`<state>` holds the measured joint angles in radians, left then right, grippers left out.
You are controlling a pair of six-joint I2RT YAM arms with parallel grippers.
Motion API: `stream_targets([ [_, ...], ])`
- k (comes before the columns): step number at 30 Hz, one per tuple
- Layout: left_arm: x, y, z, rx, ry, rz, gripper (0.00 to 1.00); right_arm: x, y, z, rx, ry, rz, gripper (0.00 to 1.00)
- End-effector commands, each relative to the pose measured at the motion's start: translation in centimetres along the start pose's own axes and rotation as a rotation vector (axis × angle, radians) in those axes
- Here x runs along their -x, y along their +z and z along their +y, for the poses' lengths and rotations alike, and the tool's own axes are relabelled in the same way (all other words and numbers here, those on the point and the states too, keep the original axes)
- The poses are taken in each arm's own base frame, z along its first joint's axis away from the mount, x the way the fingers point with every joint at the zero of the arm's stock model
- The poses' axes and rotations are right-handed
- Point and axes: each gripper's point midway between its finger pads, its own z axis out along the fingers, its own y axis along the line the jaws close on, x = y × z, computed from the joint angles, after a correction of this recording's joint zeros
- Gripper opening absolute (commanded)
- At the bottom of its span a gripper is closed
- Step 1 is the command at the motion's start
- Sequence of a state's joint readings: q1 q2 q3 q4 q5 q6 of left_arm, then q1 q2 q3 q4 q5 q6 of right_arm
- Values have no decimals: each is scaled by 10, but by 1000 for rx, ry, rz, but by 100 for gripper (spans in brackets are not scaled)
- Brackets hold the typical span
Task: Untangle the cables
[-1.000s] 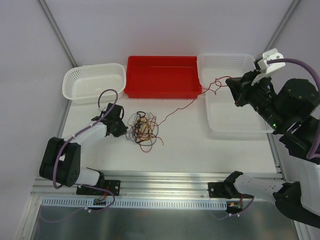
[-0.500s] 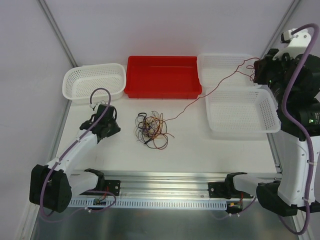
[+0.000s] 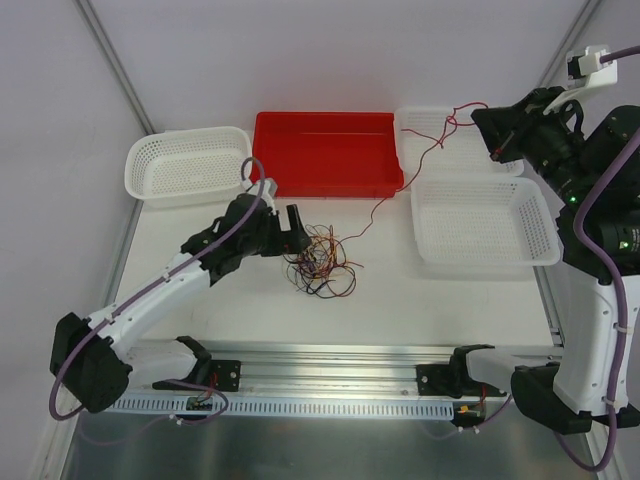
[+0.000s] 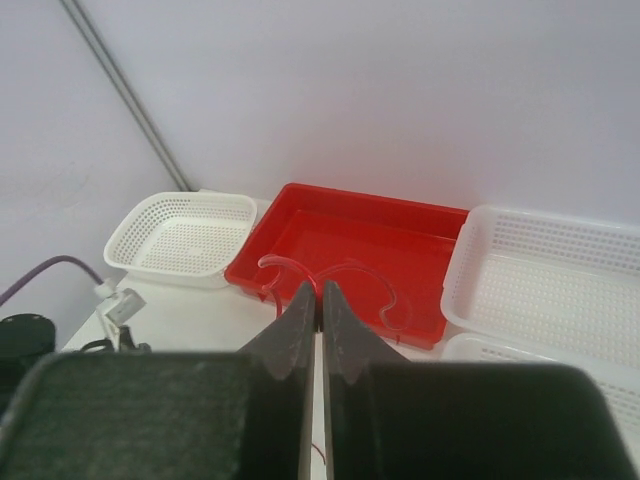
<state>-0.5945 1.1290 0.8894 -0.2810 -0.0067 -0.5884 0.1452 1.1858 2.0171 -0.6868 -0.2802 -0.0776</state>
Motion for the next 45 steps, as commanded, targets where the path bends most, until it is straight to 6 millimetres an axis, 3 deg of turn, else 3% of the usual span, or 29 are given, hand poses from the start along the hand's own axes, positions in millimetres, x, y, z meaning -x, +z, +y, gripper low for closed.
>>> stream_targets([
  [1, 6, 23, -43, -93, 96, -28, 98, 15, -6, 17, 83, -2, -52, 1],
  [3, 14, 34, -57, -94, 132, -57, 98, 13, -9, 18, 87, -5, -50, 1],
  [4, 2, 48, -63, -85, 157, -23, 98, 12, -10, 18, 83, -5, -47, 1],
  [6, 7, 60, -77, -80, 178, -38, 98, 10, -12, 19, 89, -4, -43, 1],
  [7, -4, 77, -76, -57, 198, -6, 98, 9, -13, 20, 90, -6, -42, 1],
  [8, -4, 81, -89, -71, 217, -7, 98, 9, -14, 20, 91, -7, -41, 1],
  [10, -9, 97, -86, -20, 240, -7, 97, 9, -18, 19, 83, -14, -40, 1],
  [12, -23, 119, -74, 53, 209, 17, 94, 9, -21, 18, 70, -21, -45, 1],
  [13, -29, 130, -56, 131, 206, 16, 92, 10, -24, 18, 67, -30, -49, 1],
  [16, -40, 140, -23, 276, 182, 19, 89, 11, -27, 15, 48, -44, -50, 1],
  [18, -55, 142, 10, 385, 153, 76, 88, 14, -32, 11, 16, -65, -49, 1],
  [21, -71, 132, 49, 483, 106, 131, 86, 17, -36, 3, -30, -91, -57, 1],
  [22, -65, 124, 63, 507, 71, 122, 86, 17, -37, 2, -40, -96, -59, 1],
  [23, -76, 116, 81, 540, 60, 151, 84, 18, -39, 0, -50, -110, -60, 1],
  [25, -67, 101, 103, 572, 3, 137, 83, 20, -41, -6, -86, -118, -61, 1],
  [26, -77, 92, 119, 599, -7, 161, 83, 19, -40, -9, -101, -124, -55, 1],
  [32, -77, 44, 178, 712, -107, 152, 84, 27, -47, -30, -221, -170, -68, 1],
  [39, -76, 17, 209, 780, -179, 141, 85, 28, -42, -43, -275, -181, -57, 1],
  [45, -73, 15, 205, 751, -157, 153, 85, 5, -25, -39, -217, -132, 8, 1],
])
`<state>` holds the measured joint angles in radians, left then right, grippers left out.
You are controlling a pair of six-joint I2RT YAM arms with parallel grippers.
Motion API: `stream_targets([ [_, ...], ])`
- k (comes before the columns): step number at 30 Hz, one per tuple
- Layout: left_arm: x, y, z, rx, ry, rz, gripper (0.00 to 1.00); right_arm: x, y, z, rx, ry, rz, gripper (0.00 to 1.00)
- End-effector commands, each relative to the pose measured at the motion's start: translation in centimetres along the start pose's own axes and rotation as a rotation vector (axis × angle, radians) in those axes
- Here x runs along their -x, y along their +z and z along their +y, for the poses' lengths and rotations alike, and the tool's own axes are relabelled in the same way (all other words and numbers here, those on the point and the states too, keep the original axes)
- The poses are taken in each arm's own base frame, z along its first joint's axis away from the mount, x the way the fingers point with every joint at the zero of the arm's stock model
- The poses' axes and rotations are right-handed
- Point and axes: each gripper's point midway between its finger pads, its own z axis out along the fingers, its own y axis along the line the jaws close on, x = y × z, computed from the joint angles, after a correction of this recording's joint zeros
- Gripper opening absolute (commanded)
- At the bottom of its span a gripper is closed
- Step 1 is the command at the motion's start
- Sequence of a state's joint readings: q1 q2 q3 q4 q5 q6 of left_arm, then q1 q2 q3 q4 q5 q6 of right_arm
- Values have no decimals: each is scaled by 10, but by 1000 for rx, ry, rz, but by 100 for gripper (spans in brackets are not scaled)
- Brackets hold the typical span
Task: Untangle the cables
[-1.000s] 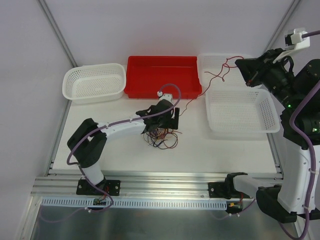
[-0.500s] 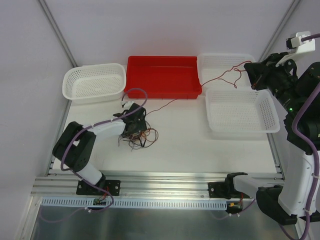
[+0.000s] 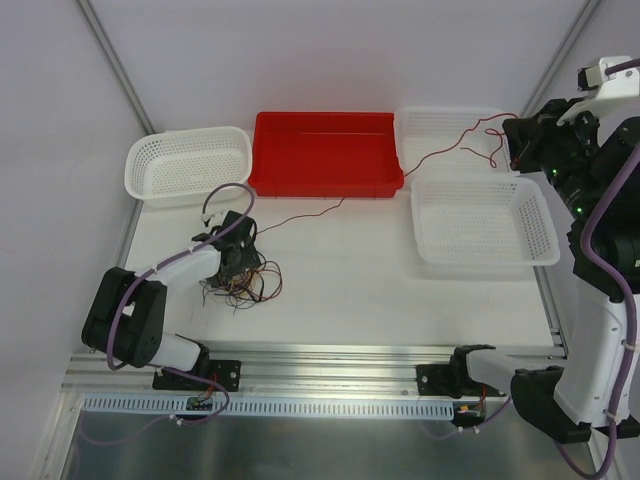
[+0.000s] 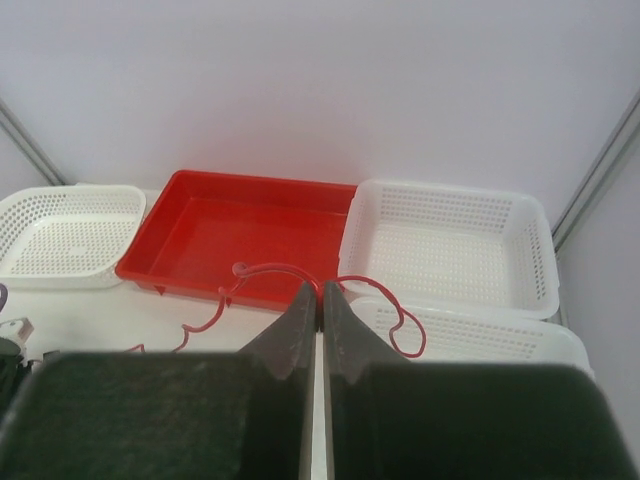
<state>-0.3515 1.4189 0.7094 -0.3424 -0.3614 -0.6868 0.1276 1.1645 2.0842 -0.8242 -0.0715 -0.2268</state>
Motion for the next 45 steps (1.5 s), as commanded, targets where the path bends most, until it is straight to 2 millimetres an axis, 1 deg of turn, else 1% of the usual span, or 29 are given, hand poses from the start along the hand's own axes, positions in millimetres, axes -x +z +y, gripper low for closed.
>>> stream_targets([
  [1, 1, -10, 6, -7, 39, 3, 85, -2, 8, 6, 38, 19, 0, 1],
  [2, -2, -13, 0, -46, 46, 22, 85, -11, 14, 12, 74, 42, 22, 1],
  [3, -1, -16, -4, -68, 60, 19, 85, -18, 16, 29, 171, 57, 44, 1],
  [5, 3, -27, -13, -126, 93, 2, 85, -31, 23, 45, 258, 96, 75, 1],
  [6, 5, -31, -16, -145, 104, -9, 85, -56, 30, 61, 338, 133, 145, 1],
  [8, 6, -41, -23, -186, 128, -30, 85, -74, 35, 75, 395, 141, 181, 1],
  [9, 7, -45, -26, -207, 138, -36, 85, -98, 39, 87, 425, 139, 241, 1],
  [12, 3, -53, -29, -243, 156, -49, 85, -133, 43, 110, 477, 130, 315, 1],
  [13, 4, -56, -30, -254, 158, -59, 85, -161, 46, 115, 478, 141, 378, 1],
  [16, -2, -55, -32, -266, 173, -52, 85, -200, 51, 131, 494, 151, 442, 1],
  [17, -5, -54, -31, -267, 179, -46, 85, -228, 55, 133, 484, 162, 491, 1],
  [18, -8, -55, -32, -272, 182, -40, 86, -248, 54, 137, 478, 156, 528, 3],
  [19, -11, -54, -31, -270, 185, -35, 86, -266, 56, 138, 466, 153, 563, 4],
  [20, -13, -53, -31, -270, 187, -32, 86, -297, 54, 137, 447, 153, 630, 5],
  [22, -16, -53, -30, -273, 189, -27, 86, -328, 53, 136, 421, 139, 694, 11],
  [23, -17, -54, -31, -279, 190, -29, 86, -350, 48, 133, 406, 130, 746, 16],
  [24, -17, -54, -32, -282, 192, -29, 86, -358, 46, 134, 403, 117, 765, 32],
  [26, -18, -56, -33, -292, 193, -26, 87, -369, 40, 135, 407, 87, 799, 48],
  [27, -19, -56, -35, -298, 195, -26, 87, -368, 37, 141, 433, 44, 795, 59],
  [29, -18, -58, -38, -312, 193, -28, 88, -367, 34, 144, 454, -2, 805, 68],
  [30, -19, -59, -39, -316, 194, -25, 88, -362, 34, 153, 501, -30, 796, 74],
  [34, -23, -56, -38, -311, 201, -16, 88, -360, 40, 178, 627, -87, 784, 80],
  [35, -24, -54, -37, -308, 200, -10, 89, -361, 42, 183, 652, -101, 788, 82],
  [36, -25, -54, -37, -308, 199, -8, 89, -372, 46, 189, 669, -121, 815, 82],
  [38, -28, -52, -35, -299, 195, -5, 89, -373, 57, 198, 706, -140, 796, 82],
  [39, -28, -52, -35, -300, 193, -6, 89, -388, 65, 202, 710, -144, 832, 82],
  [41, -29, -50, -34, -296, 187, -4, 89, -394, 77, 211, 734, -151, 833, 81],
  [42, -29, -50, -35, -297, 187, -4, 89, -410, 82, 214, 738, -155, 865, 80],
  [45, -30, -48, -35, -292, 188, 1, 89, -426, 93, 223, 754, -160, 883, 76],
])
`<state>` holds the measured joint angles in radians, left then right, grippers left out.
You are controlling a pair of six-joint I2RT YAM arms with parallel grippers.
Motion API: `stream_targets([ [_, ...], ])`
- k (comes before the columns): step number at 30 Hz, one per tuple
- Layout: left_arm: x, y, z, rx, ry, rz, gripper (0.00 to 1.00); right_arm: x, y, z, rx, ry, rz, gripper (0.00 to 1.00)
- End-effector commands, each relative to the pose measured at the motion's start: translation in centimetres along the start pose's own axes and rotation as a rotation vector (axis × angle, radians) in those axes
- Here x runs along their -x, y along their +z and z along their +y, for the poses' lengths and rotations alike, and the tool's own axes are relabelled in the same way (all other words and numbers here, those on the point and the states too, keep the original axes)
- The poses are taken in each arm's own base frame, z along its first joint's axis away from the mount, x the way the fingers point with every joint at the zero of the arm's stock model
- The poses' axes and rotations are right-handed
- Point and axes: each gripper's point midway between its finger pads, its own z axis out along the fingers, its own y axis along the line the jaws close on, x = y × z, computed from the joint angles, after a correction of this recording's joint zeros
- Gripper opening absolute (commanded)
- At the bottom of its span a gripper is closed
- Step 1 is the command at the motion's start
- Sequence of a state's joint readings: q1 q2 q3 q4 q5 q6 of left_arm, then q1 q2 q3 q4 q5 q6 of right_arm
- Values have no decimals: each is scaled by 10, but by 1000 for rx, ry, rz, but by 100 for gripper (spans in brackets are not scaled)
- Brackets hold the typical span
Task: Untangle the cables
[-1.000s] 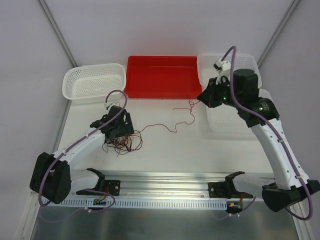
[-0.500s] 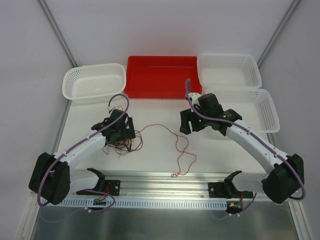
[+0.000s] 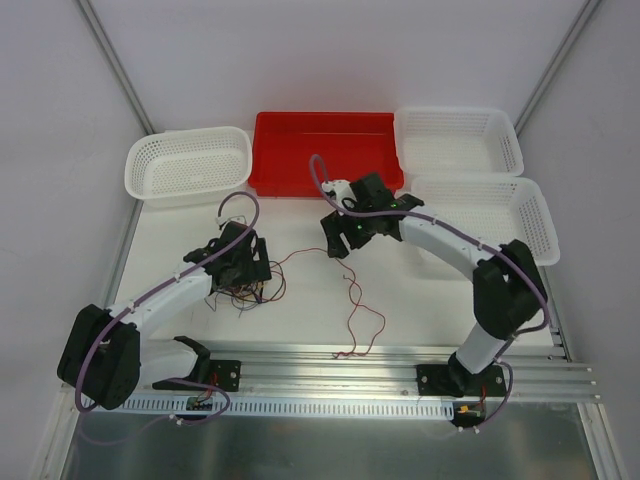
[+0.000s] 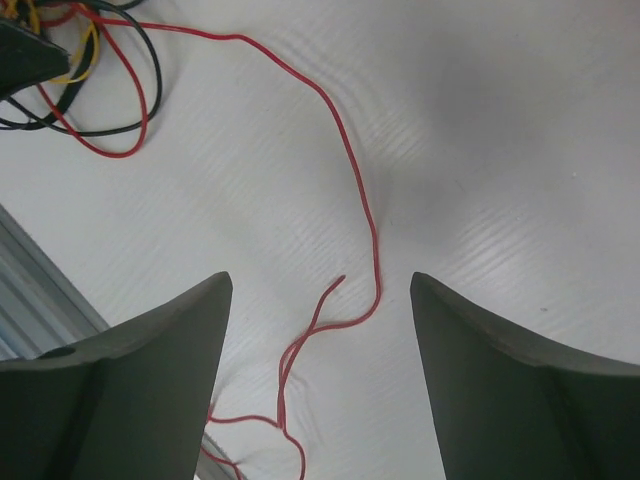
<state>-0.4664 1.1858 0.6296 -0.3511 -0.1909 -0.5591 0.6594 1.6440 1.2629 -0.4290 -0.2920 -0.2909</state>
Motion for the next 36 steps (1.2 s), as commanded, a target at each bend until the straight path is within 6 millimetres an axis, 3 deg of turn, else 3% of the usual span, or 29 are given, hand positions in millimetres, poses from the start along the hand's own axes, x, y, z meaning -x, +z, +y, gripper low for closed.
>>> stream_targets([
  [1, -3, 2, -4, -10, 1, 2, 89, 15, 26, 4, 56, -60, -20, 75],
  [8, -9, 7, 1, 12, -9, 17, 89, 1, 76, -2, 39, -67, 45, 65],
  [12, -14, 11, 2, 19, -24, 27, 89, -2, 93, -7, 7, -78, 69, 60],
  [15, -17, 14, 4, 26, -29, 37, 89, -7, 105, -13, -24, -88, 91, 51],
  [16, -18, 15, 4, 29, -33, 38, 89, -8, 106, -15, -29, -87, 95, 47],
  [18, -20, 16, 6, 39, -40, 45, 89, -9, 106, -17, -47, -92, 91, 29],
  [19, -21, 16, 7, 45, -44, 44, 89, -13, 103, -18, -52, -90, 94, 15],
  [21, -23, 18, 10, 59, -49, 50, 89, -11, 96, -18, -67, -95, 80, 2],
  [24, -28, 22, 14, 77, -69, 69, 89, -5, 65, -20, -93, -106, 38, 1],
  [25, -30, 22, 14, 73, -74, 78, 89, 6, 46, -17, -99, -109, -7, 1],
  [27, -34, 24, 17, 83, -86, 95, 89, 10, 21, -23, -115, -87, -34, 1],
  [28, -34, 25, 18, 87, -93, 99, 89, 24, -5, -24, -132, -85, -93, 1],
  [31, -37, 26, 21, 95, -107, 108, 89, 40, -50, -30, -181, -76, -152, 1],
  [33, -36, 26, 22, 96, -114, 109, 89, 60, -92, -24, -195, -77, -240, 1],
  [35, -35, 25, 23, 98, -120, 107, 88, 72, -120, -25, -204, -64, -302, 1],
  [36, -35, 25, 24, 100, -122, 108, 89, 84, -147, -19, -208, -63, -366, 1],
])
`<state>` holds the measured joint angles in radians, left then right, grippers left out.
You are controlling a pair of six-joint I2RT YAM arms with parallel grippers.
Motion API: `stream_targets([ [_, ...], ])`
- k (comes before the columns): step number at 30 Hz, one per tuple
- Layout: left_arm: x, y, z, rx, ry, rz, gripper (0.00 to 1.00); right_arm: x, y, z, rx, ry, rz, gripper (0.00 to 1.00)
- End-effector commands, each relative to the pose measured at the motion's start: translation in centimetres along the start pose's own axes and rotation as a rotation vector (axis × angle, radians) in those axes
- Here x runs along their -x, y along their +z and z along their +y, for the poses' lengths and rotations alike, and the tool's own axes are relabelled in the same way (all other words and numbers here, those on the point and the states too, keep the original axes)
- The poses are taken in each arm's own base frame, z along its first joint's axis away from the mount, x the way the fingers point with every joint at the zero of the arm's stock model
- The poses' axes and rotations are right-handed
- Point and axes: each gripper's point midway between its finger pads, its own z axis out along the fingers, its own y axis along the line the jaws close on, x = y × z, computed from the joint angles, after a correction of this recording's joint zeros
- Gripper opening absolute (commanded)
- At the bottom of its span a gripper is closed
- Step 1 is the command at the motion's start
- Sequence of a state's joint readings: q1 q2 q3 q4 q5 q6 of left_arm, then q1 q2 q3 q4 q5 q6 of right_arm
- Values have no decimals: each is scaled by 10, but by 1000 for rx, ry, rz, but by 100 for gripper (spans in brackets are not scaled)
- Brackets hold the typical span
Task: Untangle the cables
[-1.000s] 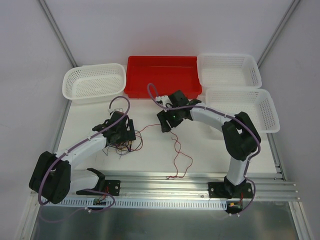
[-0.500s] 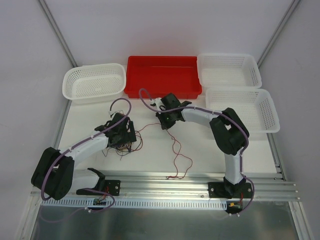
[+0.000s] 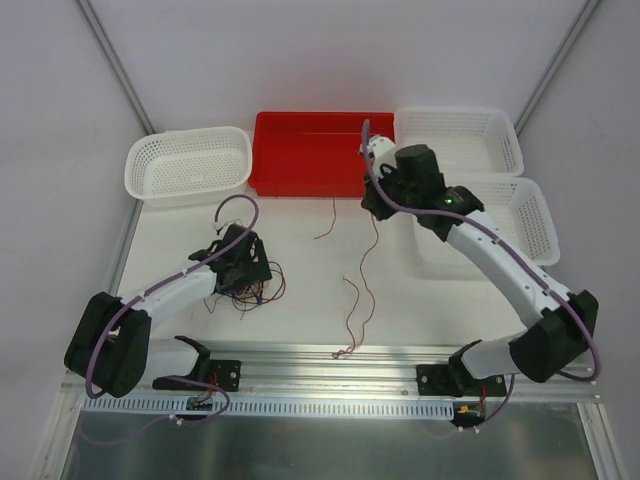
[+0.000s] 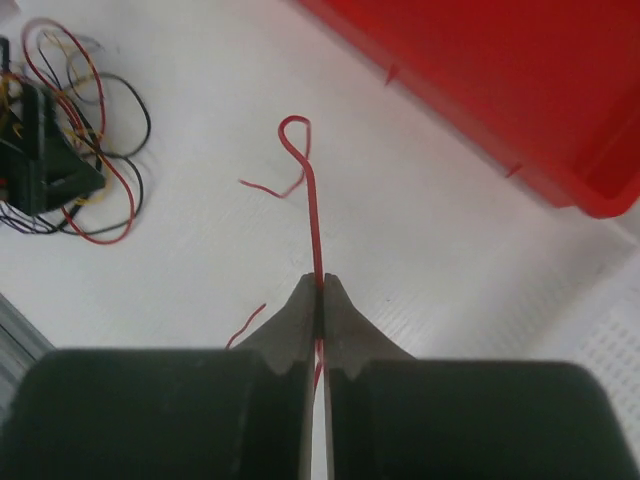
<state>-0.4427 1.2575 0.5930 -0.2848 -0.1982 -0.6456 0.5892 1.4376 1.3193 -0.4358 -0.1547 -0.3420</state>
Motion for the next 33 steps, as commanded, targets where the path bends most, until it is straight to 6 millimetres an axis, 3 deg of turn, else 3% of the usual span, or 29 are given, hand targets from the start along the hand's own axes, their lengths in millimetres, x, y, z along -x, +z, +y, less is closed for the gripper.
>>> stream_targets([
  [1, -24, 7, 20, 63, -25, 81, 88, 46, -63, -2, -22, 12, -138, 1],
  [5, -21, 5, 19, 58, -34, 79, 89, 75, -99, 6, 12, 22, -243, 1],
  [9, -9, -3, 5, 9, -47, 61, 90, 66, -91, 10, 33, 65, -240, 1],
  [13, 6, -19, -7, -46, -51, 22, 92, 25, -61, 11, 39, 152, -148, 2],
  [14, 12, -25, -10, -65, -52, 2, 92, 0, -46, 15, 58, 189, -85, 2],
  [16, 20, -35, -12, -80, -50, -21, 93, -17, -32, 23, 88, 208, -47, 4],
  [21, 44, -68, -21, -143, -43, -115, 98, -86, 12, 35, 100, 229, 142, 12],
  [24, 55, -87, -26, -189, -29, -166, 99, -113, 31, 37, 103, 246, 218, 27],
  [27, 64, -106, -30, -240, 3, -219, 99, -128, 41, 39, 104, 258, 266, 51],
  [30, 72, -123, -27, -264, 33, -283, 99, -132, 41, 46, 113, 254, 287, 81],
  [33, 77, -139, -23, -281, 70, -346, 99, -130, 38, 52, 99, 256, 290, 96],
])
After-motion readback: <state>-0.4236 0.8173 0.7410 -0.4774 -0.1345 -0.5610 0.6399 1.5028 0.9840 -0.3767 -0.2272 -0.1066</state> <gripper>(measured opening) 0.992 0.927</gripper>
